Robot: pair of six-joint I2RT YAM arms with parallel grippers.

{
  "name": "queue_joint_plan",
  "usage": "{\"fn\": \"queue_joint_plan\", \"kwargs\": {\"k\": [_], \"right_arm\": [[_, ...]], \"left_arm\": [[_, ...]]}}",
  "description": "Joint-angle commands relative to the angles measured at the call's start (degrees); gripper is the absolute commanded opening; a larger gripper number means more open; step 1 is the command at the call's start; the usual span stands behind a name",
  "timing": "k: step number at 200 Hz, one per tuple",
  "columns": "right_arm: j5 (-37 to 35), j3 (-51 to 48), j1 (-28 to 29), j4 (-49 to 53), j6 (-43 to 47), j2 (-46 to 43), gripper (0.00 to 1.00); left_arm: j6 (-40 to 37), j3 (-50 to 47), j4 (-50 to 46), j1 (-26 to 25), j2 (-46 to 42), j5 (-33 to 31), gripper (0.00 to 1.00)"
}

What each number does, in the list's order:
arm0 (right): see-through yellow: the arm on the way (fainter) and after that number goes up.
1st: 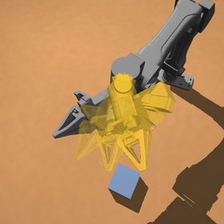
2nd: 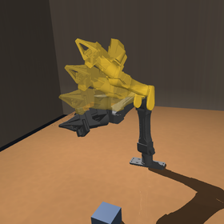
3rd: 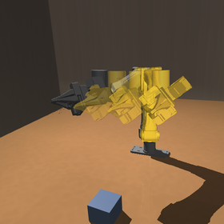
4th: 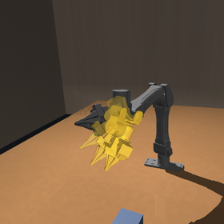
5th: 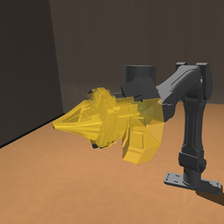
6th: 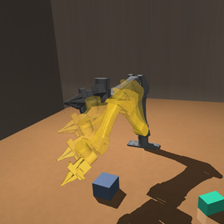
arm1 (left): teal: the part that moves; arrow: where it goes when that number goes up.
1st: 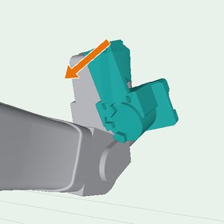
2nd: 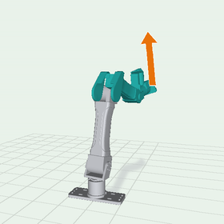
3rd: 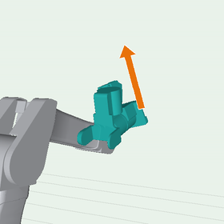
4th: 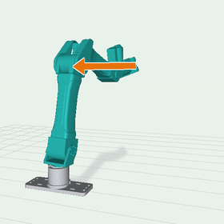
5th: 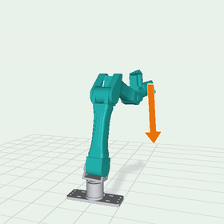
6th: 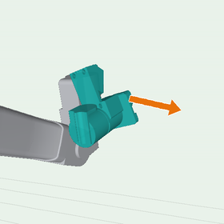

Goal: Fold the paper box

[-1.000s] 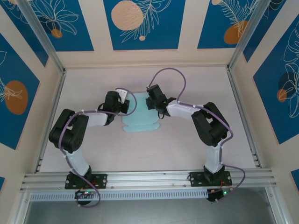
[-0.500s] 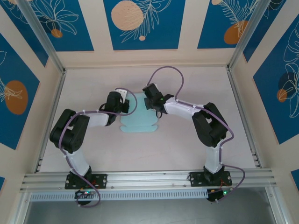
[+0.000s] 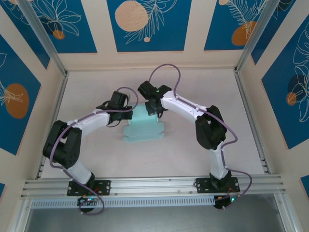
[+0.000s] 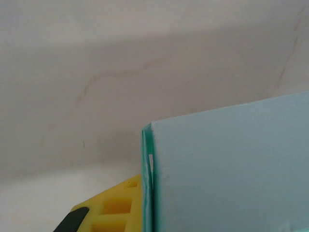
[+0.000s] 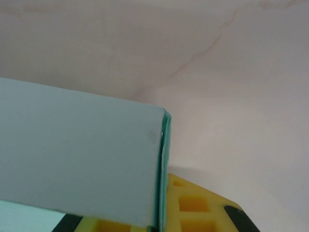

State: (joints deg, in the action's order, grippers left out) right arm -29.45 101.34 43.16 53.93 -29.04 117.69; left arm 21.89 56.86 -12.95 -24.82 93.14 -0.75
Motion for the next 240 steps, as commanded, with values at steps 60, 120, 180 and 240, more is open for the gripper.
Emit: {"fn": "queue_joint_plan", "kwargs": {"k": [60, 120, 180, 240], "right_arm": [[0.27, 1.01, 0.53, 16.06, -1.37, 6.52, 0.18], [-1.40, 2.46, 0.22, 14.93, -1.60, 9.91, 0.25], [-10.45, 2.98, -1.13, 21.75, -5.24, 14.01, 0.09], [-5.89, 3.43, 0.87, 19.00, -3.92, 12.30, 0.08]], "left_arm": [[4.74, -3.29, -5.39, -0.40, -5.60, -2.20, 0.00], [5.35, -3.98, -4.12, -0.64, -4.24, -2.76, 0.00], [6.36, -5.51, -4.39, -0.68, -6.10, -7.31, 0.00], [7.27, -4.45, -4.81, -1.59, -4.04, -12.97, 0.03]]}}
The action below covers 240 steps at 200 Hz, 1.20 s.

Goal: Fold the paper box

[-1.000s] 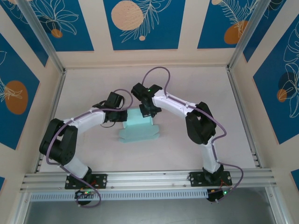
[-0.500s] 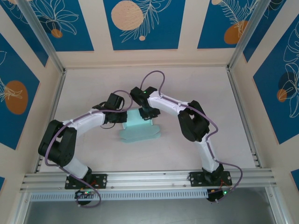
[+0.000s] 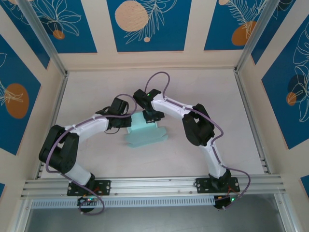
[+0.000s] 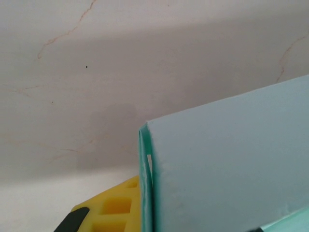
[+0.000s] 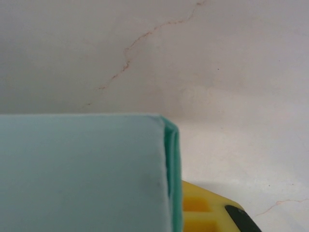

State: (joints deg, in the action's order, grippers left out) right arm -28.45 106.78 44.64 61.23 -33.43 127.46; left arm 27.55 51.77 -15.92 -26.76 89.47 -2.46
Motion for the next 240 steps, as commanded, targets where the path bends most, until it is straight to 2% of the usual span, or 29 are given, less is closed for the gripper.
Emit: {"fn": "queue_joint_plan", "kwargs": {"k": [1, 25, 56, 96, 121, 147, 195, 207, 240], "right_arm": [[-6.84, -1.93, -0.57, 11.71, 0.47, 2.53, 0.08], [-5.98, -0.29, 1.00, 12.59, 0.12, 2.53, 0.09], [-4.15, -0.46, 1.79, 13.12, -0.30, 1.94, 0.09], [-3.25, -2.17, 1.76, 13.20, -0.32, 0.28, 0.09], [-2.68, -2.54, 1.42, 13.05, -0.02, -0.08, 0.10], [-1.56, -2.10, 1.35, 12.25, 0.40, 0.45, 0.10], [-0.56, 0.29, 1.29, 12.71, 0.84, 2.66, 0.09], [-0.40, 0.83, 1.28, 12.99, 0.82, 3.16, 0.10], [-0.28, 1.41, 1.15, 13.47, 0.65, 3.15, 0.11]], "left_arm": [[1.62, 0.67, -1.84, 0.29, -0.32, -11.57, 0.03], [0.68, 3.15, -4.91, -1.33, 1.85, -19.91, 0.03], [-1.42, 7.22, -10.22, -2.71, 5.83, -27.63, 0.07], [-2.76, 11.59, -15.52, -3.83, 10.89, -33.80, 0.11], [-3.12, 13.11, -16.85, -4.12, 12.38, -35.09, 0.12], [-2.77, 12.30, -14.30, -4.17, 11.13, -30.82, 0.16], [-0.49, 8.33, -5.02, -4.12, 3.46, -12.35, 0.36], [0.67, 7.41, -3.37, -4.15, 1.95, -8.82, 0.44], [2.19, 5.69, -2.62, -4.16, -2.26, -4.83, 0.57]]}}
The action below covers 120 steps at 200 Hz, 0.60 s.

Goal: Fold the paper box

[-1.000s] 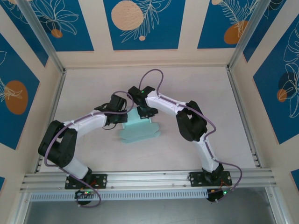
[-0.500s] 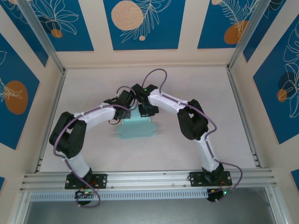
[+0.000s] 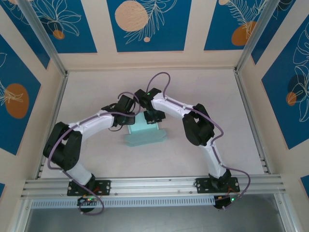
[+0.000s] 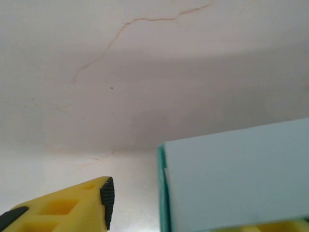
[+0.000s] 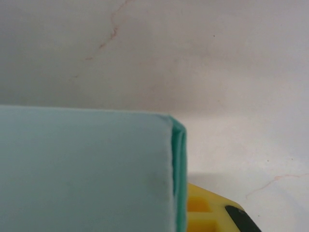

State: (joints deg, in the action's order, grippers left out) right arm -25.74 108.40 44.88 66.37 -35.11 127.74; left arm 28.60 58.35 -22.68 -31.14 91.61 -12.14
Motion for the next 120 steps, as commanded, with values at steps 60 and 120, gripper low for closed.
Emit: {"fn": "queue_joint_plan", "kwargs": {"k": [60, 120], "right_arm": [[-1.51, 0.32, 0.91, 8.34, 2.42, 2.94, 0.13], [-1.36, 0.23, -0.45, 8.84, 3.89, 3.41, 0.12]], "left_arm": [[2.10, -4.90, 1.29, 0.29, -9.40, 7.77, 0.62], [3.13, -9.85, 1.89, 0.29, -13.88, 7.22, 0.59]]}}
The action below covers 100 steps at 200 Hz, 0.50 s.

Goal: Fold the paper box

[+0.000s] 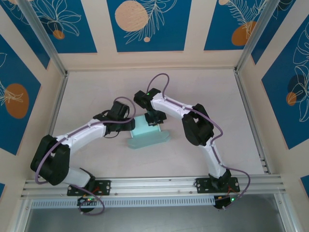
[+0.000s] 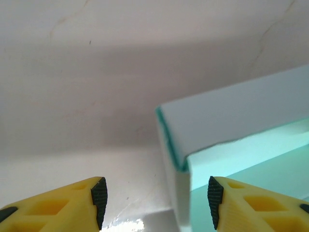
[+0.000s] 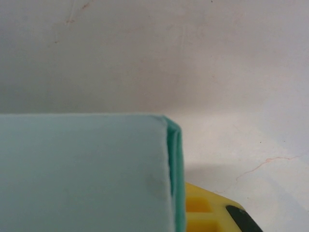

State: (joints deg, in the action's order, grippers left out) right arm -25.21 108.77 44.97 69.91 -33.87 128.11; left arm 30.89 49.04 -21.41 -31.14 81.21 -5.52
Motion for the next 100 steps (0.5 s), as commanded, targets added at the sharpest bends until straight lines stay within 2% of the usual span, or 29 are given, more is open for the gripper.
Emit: {"fn": "queue_joint_plan", "kwargs": {"k": [1, 48, 65, 100], "right_arm": [[-1.87, -0.09, -0.56, 5.31, 2.74, 3.07, 0.12], [-0.15, 1.08, -1.87, 6.07, 7.89, 4.20, 0.12], [0.34, 1.70, -2.41, 6.36, 9.81, 4.68, 0.21], [1.16, 4.40, -3.73, 5.59, 13.08, 5.37, 0.29]], "left_arm": [[0.84, -0.53, 0.65, 0.29, -3.54, 0.60, 0.59], [-0.78, 1.75, 1.18, 0.29, -3.11, 1.04, 0.67], [-0.97, 2.26, 1.51, 0.55, -3.31, 0.89, 0.71], [-1.67, 2.32, 2.48, 2.48, -4.01, 1.39, 0.73]]}}
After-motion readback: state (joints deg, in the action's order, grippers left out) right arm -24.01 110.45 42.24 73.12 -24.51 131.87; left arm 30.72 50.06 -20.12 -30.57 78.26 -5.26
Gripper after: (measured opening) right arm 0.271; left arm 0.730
